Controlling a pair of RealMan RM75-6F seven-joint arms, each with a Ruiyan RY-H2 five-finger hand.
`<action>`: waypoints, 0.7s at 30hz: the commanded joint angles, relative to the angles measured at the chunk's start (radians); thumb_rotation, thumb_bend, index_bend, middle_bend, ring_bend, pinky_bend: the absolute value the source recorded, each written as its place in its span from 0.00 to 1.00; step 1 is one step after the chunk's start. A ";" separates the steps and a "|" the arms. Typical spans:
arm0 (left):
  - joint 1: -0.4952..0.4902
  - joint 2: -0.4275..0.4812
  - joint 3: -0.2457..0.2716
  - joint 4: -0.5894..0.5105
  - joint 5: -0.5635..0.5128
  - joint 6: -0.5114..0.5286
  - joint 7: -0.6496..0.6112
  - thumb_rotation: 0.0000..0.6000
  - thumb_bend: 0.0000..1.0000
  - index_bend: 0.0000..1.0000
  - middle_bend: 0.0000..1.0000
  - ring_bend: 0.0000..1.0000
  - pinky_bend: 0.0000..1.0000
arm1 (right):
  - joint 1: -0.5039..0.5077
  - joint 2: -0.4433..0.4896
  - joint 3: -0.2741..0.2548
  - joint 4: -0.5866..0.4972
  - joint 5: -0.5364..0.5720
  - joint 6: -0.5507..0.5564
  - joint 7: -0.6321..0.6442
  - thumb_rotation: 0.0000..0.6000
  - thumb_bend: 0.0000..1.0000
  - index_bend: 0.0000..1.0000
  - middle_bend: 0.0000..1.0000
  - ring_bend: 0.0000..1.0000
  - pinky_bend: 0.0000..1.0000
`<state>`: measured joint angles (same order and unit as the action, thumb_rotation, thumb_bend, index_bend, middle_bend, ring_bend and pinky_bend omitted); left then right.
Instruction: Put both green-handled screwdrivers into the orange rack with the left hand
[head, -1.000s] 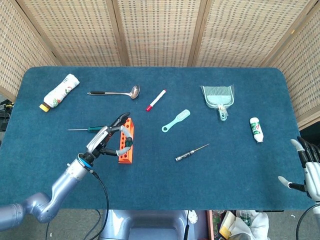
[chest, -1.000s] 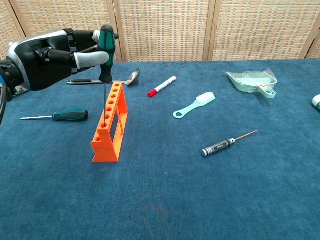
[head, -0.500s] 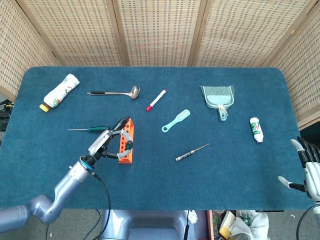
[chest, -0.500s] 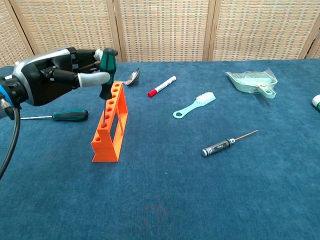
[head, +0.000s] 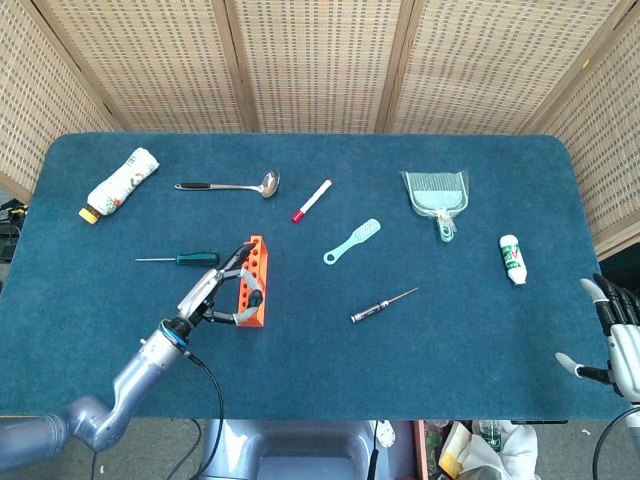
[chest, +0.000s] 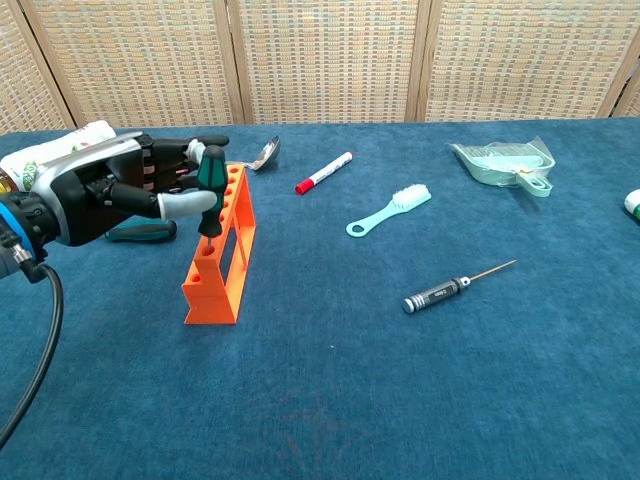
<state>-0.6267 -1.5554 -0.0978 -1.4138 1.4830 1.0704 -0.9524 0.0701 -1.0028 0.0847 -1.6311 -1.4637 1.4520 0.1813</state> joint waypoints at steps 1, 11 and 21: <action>0.004 -0.004 0.005 0.009 0.006 0.006 0.007 1.00 0.43 0.58 0.00 0.00 0.00 | 0.000 0.000 0.000 0.000 0.000 0.000 0.001 1.00 0.00 0.05 0.00 0.00 0.00; 0.012 0.006 0.018 0.014 0.020 0.012 0.020 1.00 0.22 0.42 0.00 0.00 0.00 | 0.000 0.000 -0.001 -0.002 -0.001 0.001 -0.002 1.00 0.00 0.05 0.00 0.00 0.00; 0.034 0.042 0.025 -0.005 0.046 0.060 -0.008 1.00 0.16 0.32 0.00 0.00 0.00 | -0.001 0.000 -0.001 -0.003 -0.004 0.004 -0.002 1.00 0.00 0.05 0.00 0.00 0.00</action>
<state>-0.5996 -1.5216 -0.0729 -1.4139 1.5222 1.1167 -0.9553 0.0687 -1.0028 0.0833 -1.6346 -1.4678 1.4564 0.1796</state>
